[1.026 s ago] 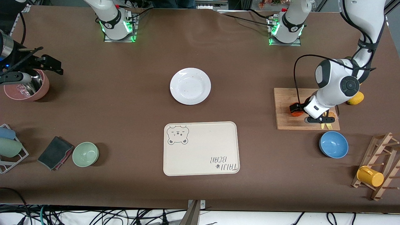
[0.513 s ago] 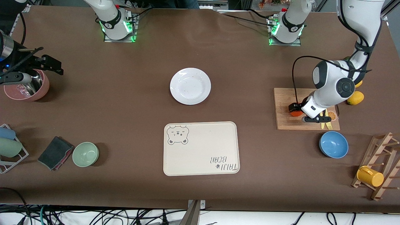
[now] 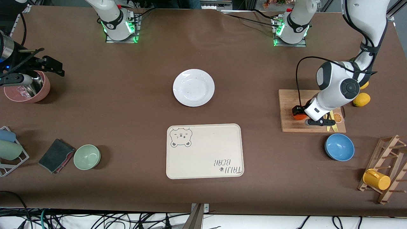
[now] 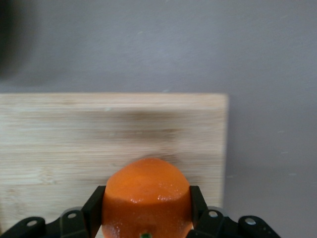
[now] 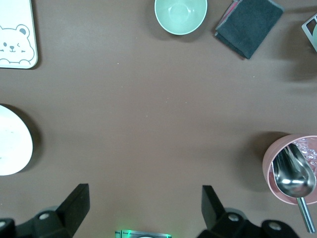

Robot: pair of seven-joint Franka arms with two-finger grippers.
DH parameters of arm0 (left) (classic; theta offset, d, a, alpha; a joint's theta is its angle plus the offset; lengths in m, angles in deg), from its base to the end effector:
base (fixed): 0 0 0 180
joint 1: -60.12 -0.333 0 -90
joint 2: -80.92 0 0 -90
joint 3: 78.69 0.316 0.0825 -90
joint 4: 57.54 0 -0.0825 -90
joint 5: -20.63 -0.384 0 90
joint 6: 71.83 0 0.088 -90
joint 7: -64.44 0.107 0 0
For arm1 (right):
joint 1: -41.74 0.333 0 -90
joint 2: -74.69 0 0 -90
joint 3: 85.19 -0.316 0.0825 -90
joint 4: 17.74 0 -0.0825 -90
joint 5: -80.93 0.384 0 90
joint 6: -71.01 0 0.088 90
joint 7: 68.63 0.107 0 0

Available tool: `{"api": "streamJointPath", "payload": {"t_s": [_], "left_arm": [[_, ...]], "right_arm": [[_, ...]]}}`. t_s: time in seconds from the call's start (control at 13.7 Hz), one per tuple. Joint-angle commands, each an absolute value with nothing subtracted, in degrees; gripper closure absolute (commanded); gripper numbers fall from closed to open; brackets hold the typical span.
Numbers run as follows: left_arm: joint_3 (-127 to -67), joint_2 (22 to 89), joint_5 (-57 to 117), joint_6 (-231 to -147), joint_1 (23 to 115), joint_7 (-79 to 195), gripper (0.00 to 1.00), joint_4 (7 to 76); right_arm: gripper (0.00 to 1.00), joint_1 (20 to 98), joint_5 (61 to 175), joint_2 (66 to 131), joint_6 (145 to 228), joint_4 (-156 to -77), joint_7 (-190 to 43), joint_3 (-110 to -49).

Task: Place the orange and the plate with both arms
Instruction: 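Carry the orange with the left gripper over the white plate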

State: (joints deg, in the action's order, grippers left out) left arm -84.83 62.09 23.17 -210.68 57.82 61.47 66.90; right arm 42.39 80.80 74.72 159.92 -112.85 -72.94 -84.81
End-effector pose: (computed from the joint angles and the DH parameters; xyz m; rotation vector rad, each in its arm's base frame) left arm 0.5543 -0.0376 0.2346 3.0810 0.0365 -0.1224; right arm 0.5484 0.0023 0.5808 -3.1329 -0.1254 0.1706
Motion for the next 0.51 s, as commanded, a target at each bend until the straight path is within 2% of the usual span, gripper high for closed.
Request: {"api": "streamJointPath", "payload": {"t_s": [0.0, 0.22, 0.44], "left_arm": [[-90.44, 62.64, 22.12, -203.69, 58.10, 50.34, 1.00, 61.22], [-96.60, 62.38, 22.91, -200.59, 60.46, 35.66, 1.00, 57.17], [-98.55, 62.20, 23.09, -200.59, 66.60, 21.86, 1.00, 55.49]], "right_arm": [[0.00, 42.35, 81.01, 75.04, 158.90, -111.52, -73.20, -84.84], [0.00, 42.27, 81.01, 75.04, 158.90, -111.52, -73.20, -84.84], [0.00, 42.27, 81.10, 75.04, 158.90, -111.52, -73.20, -84.84]]}}
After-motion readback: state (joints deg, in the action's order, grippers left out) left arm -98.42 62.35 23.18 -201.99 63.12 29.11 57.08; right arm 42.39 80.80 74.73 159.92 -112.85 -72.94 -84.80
